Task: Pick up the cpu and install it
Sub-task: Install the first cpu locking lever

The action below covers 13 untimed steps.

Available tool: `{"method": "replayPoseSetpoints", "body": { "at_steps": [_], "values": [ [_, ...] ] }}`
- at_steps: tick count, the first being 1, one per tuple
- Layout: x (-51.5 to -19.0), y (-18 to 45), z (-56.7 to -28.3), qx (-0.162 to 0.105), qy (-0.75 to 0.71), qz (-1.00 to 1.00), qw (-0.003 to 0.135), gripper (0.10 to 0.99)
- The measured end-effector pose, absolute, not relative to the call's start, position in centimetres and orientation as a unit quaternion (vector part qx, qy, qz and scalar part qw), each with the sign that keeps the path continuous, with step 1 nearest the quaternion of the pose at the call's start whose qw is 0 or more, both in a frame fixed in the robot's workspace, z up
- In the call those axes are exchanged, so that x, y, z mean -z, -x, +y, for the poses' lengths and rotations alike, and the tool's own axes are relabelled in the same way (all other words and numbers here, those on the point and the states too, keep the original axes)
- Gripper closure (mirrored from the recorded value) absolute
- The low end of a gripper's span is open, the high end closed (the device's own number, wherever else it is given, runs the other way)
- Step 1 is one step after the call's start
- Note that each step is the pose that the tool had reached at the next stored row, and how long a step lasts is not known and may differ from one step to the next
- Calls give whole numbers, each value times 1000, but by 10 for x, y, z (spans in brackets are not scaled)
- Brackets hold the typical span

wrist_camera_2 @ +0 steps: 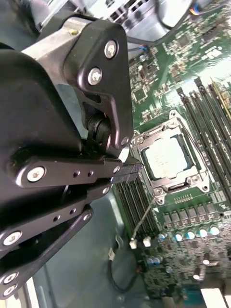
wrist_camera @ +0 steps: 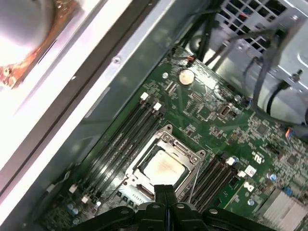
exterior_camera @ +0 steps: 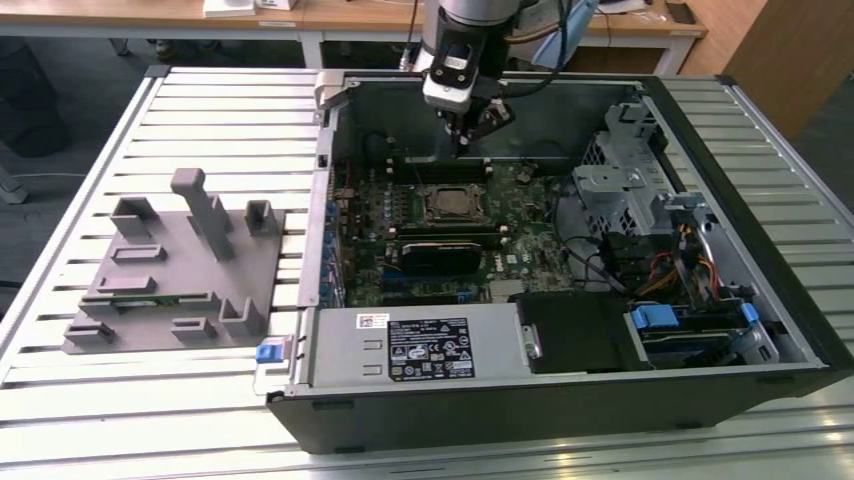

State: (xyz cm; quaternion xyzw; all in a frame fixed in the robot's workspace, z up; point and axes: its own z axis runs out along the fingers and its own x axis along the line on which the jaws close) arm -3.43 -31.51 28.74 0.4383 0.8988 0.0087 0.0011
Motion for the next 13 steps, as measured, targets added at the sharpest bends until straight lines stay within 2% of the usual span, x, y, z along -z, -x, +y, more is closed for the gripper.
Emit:
{"method": "replayPoseSetpoints", "body": {
  "at_steps": [13],
  "values": [
    [-286,34,-315,-9,-330,944,0,980]
  ]
}}
